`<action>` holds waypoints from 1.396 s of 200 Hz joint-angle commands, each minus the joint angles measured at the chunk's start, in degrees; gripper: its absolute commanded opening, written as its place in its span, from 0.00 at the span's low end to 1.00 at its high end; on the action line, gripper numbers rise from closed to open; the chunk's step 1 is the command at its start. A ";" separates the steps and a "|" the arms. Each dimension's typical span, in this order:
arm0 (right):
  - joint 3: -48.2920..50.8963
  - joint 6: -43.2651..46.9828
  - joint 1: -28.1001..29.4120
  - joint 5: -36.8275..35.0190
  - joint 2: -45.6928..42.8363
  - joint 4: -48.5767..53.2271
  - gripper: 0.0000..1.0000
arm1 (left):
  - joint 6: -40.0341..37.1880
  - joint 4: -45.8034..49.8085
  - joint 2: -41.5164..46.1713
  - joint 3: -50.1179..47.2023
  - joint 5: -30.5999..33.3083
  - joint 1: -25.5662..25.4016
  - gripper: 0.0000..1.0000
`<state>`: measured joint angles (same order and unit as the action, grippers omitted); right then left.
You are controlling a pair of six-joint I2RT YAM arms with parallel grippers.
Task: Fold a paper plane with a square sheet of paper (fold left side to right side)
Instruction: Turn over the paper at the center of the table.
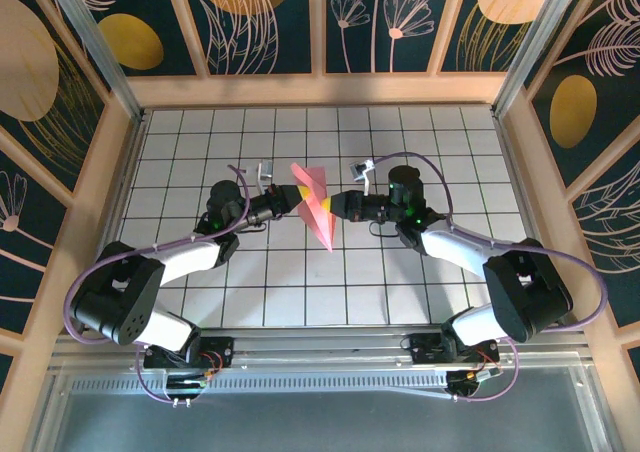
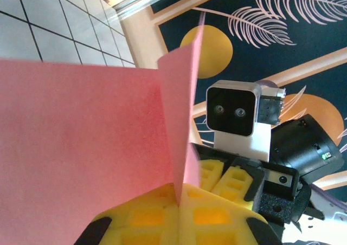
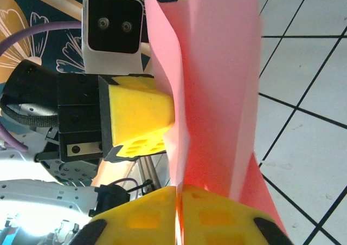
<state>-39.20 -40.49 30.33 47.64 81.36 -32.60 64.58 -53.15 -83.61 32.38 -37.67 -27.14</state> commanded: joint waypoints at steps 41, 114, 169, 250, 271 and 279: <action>4.18 4.43 -3.45 -7.16 -10.94 8.88 0.61 | -1.21 -0.29 2.73 1.19 2.23 -0.29 0.00; 7.77 -1.71 2.11 -0.79 -6.64 -0.43 0.97 | -0.22 -0.97 1.93 1.97 2.08 -1.08 0.00; 3.03 -3.08 2.72 0.62 -0.44 -6.45 0.62 | 0.61 -1.17 1.19 2.40 1.39 -1.60 0.00; -0.53 3.55 1.32 -5.59 -3.32 5.25 0.10 | -8.35 13.24 5.41 5.26 5.58 -1.19 0.36; -1.92 7.72 1.39 -10.96 -5.81 13.44 0.00 | -13.18 21.96 9.26 5.76 10.27 -0.26 0.51; -2.40 9.02 1.38 -14.07 -6.80 16.39 0.00 | -15.19 25.92 10.94 5.93 13.14 0.06 0.54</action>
<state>-38.76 -37.47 31.92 41.54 78.72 -25.96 57.14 -38.87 -77.71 36.23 -31.48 -28.16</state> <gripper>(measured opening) 0.048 0.497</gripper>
